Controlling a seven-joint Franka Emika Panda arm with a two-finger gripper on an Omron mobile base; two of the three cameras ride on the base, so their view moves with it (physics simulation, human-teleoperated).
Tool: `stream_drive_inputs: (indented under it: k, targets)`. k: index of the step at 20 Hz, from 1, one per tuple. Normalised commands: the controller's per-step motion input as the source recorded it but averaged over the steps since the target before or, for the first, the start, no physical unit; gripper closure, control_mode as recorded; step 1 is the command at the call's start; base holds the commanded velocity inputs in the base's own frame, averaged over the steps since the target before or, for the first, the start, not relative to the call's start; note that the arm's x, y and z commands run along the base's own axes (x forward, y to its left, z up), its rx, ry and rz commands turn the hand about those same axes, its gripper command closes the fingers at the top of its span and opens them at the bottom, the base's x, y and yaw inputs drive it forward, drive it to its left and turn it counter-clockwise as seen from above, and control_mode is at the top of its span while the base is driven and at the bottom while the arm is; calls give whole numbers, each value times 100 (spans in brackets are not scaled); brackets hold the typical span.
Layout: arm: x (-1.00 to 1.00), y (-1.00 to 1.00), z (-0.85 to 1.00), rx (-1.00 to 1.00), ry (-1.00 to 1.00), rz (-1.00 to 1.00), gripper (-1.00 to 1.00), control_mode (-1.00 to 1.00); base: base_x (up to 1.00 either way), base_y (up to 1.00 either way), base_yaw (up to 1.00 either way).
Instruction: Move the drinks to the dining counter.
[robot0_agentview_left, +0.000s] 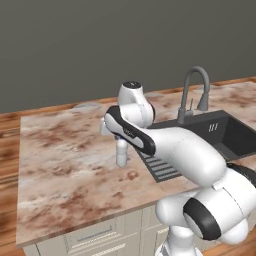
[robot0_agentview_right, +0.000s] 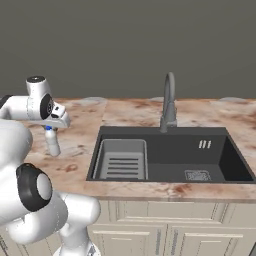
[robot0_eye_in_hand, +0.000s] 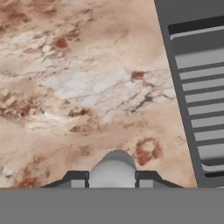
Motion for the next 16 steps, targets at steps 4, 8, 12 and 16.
stream_drive_inputs:
  k: [4, 8, 12, 16]
  targets:
    - [23, 0, -25, 0, 0, 0, 100, -100, 0, 0, 0]
    - [15, 0, -16, 0, 0, 0, 100, -100, 0, 0, 0]
    - [10, 0, -12, 0, 0, 0, 100, -100, 0, 0, 0]
    - [4, 6, -17, 0, 0, 0, 100, -100, 0, 0, 0]
